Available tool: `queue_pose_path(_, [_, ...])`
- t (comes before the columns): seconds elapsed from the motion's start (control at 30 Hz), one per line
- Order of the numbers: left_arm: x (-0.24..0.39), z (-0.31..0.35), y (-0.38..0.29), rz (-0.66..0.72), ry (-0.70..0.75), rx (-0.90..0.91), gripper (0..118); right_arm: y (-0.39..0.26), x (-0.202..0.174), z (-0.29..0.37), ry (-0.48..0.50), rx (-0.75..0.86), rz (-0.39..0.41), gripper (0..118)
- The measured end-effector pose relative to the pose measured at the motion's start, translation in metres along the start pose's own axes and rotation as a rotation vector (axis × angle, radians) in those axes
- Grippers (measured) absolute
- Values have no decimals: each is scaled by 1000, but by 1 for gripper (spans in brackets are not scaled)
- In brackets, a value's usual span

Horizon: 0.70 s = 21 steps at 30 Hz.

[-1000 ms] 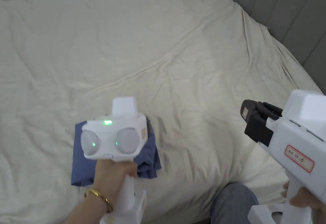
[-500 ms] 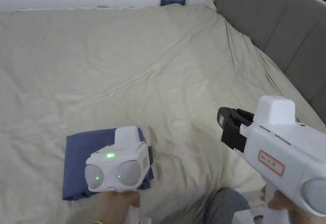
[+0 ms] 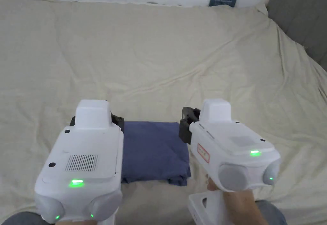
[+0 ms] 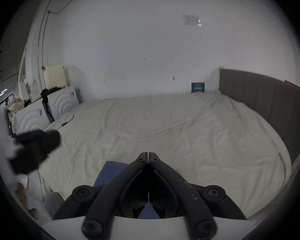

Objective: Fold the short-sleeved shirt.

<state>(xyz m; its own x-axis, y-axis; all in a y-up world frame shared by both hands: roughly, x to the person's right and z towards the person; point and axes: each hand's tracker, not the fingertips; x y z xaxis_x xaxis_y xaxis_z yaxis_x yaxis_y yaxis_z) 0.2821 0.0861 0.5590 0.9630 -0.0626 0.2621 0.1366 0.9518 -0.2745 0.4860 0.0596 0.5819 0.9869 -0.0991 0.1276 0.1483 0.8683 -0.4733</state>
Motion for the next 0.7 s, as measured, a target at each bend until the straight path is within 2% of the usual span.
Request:
queue_pose_path(0.13, [-21, 3, -9, 19, 48, -39, 1, -42, -18, -64, -35, -188, -22, 1])
queue_pose_path(0.27, [-34, -2, -14, 23, 73, -58, 1, -79, -21, -103, -101, -364, 50, 1])
queue_pose_path(0.33, [-38, -10, -13, 1, 76, -89, 5, -82, -21, -100, -94, -290, 44, 1])
queue_pose_path(0.4, [-44, -18, -8, 12, 51, -119, 25, -73, -25, -101, -102, -313, 61, 1])
queue_pose_path(0.43, [-48, -24, -5, 47, 22, -134, 39, -74, -23, -98, -97, -311, 63, 1])
queue_pose_path(0.47, [-52, -31, -1, 80, -1, -152, 59, -74, -20, -99, -90, -313, 60, 1])
queue_pose_path(0.53, [-61, -45, 9, 125, -61, -197, 84, -74, -18, -97, -79, -310, 44, 1])
queue_pose_path(0.6, [-66, -59, 12, 134, -128, -241, 115, -73, -16, -98, -73, -316, 45, 1])
queue_pose_path(0.7, [-86, -87, 7, 302, -333, -393, 118, -70, -14, -98, -65, -330, 36, 1])
